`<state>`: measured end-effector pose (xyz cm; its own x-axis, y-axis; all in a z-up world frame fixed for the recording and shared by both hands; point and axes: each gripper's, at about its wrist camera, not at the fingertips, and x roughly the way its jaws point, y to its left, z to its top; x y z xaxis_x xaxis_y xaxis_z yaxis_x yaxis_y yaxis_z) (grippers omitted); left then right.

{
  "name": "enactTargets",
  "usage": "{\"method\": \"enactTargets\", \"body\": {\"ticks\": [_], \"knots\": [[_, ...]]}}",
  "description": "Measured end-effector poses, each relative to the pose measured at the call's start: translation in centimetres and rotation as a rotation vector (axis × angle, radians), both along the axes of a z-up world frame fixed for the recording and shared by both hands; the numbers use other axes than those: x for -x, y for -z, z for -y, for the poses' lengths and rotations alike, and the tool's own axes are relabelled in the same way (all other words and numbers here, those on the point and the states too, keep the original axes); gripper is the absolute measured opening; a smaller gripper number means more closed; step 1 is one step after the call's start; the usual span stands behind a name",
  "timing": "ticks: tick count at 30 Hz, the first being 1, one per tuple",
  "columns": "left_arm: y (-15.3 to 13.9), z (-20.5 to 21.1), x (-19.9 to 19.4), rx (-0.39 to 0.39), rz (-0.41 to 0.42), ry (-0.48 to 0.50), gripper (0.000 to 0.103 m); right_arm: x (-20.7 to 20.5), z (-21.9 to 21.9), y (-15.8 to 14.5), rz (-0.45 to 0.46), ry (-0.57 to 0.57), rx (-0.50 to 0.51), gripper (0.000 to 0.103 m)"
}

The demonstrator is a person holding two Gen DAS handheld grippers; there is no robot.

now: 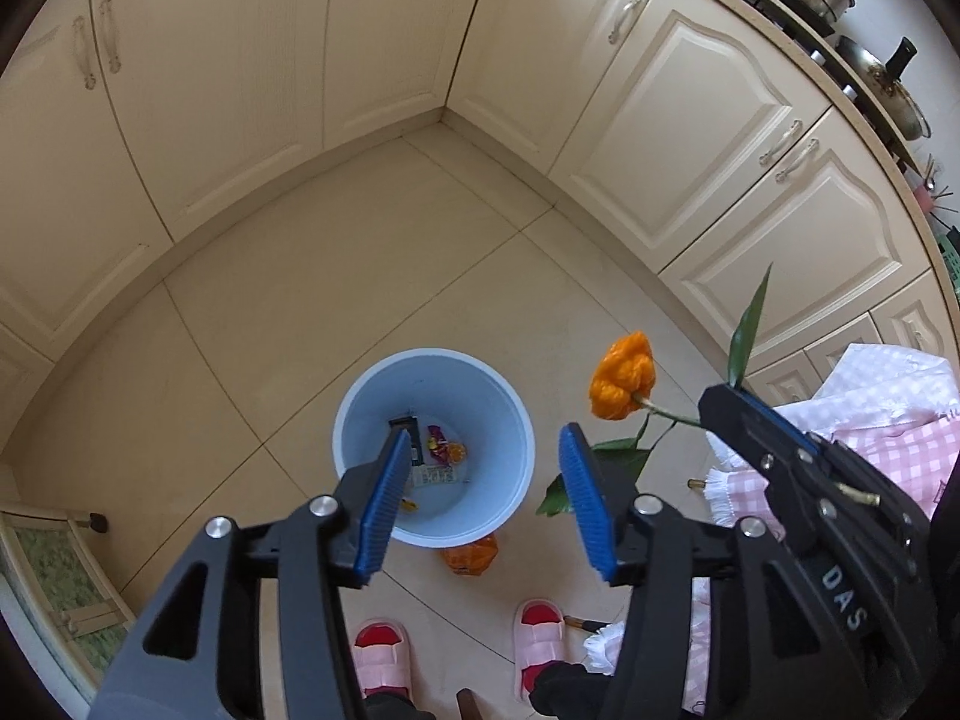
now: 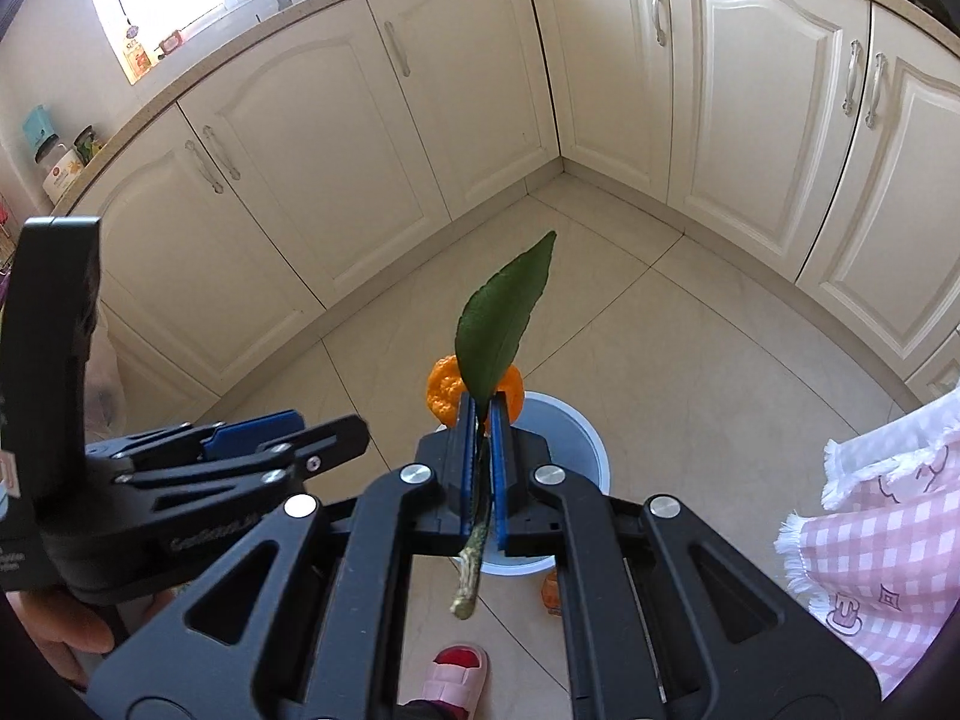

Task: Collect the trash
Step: 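Open both tools to drop the peel and flower into the bin, then move both tools back over the table toward the plastic bags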

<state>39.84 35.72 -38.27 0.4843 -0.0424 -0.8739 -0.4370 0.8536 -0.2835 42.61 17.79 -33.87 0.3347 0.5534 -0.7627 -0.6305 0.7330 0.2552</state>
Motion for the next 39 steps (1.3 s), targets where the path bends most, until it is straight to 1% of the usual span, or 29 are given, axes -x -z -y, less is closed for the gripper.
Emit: {"method": "enactTargets", "body": {"ticks": [7,12,14,16,17,18,19,20,22,26,28,30,32,35,37,39], "knots": [[-0.8,-1.0,1.2,-0.018,0.005,-0.035,0.051,0.2,-1.4,-0.6,0.007,-0.018,-0.01,0.006],[-2.3,-1.6,1.9,-0.048,0.021,-0.058,0.051,0.1,-2.3,-1.4,0.02,-0.019,-0.038,0.006],[-3.0,-1.8,2.2,-0.061,0.031,-0.069,0.051,0.2,-2.9,-1.7,0.029,-0.041,-0.051,0.007],[-3.4,-1.9,2.4,-0.075,0.033,-0.075,0.051,0.4,-4.0,-1.6,0.037,-0.074,-0.018,0.01],[-3.8,-1.9,2.5,-0.087,0.032,-0.075,0.051,0.6,-4.3,-1.5,0.041,-0.083,-0.009,0.015],[-3.9,-1.8,2.7,-0.099,0.029,-0.08,0.051,0.9,-4.4,-1.5,0.057,-0.076,0.007,0.017],[-4.1,-1.8,2.8,-0.113,0.027,-0.084,0.051,1.0,-4.3,-1.7,0.061,-0.065,0.011,0.024],[-4.4,-1.7,3.1,-0.117,0.031,-0.082,0.051,1.0,-4.1,-1.9,0.057,-0.055,0.001,0.032],[-4.9,-1.6,3.5,-0.109,0.035,-0.08,0.051,0.9,-3.0,-2.4,0.045,-0.025,-0.026,0.043],[-6.8,-0.5,4.6,-0.126,0.062,-0.071,0.051,1.4,-0.1,-4.6,0.047,0.028,-0.044,0.043],[-8.0,0.4,5.2,-0.12,0.089,-0.059,0.051,2.2,1.6,-6.2,0.063,0.047,-0.061,0.043],[-9.5,1.9,5.7,-0.124,0.121,-0.042,0.051,3.2,3.3,-7.7,0.087,0.057,-0.073,0.046],[-11.1,3.7,6.1,-0.129,0.152,-0.014,0.051,4.6,5.5,-9.8,0.127,0.078,-0.093,0.047],[-13.7,6.6,6.9,-0.126,0.204,0.033,0.051,5.9,8.7,-12.2,0.172,0.121,-0.116,0.049],[-15.3,8.6,7.4,-0.125,0.238,0.061,0.051,7.0,11.7,-14.3,0.202,0.162,-0.149,0.05],[-17.3,11.3,7.9,-0.137,0.277,0.107,0.051,8.0,14.4,-15.9,0.239,0.195,-0.16,0.051]]}}
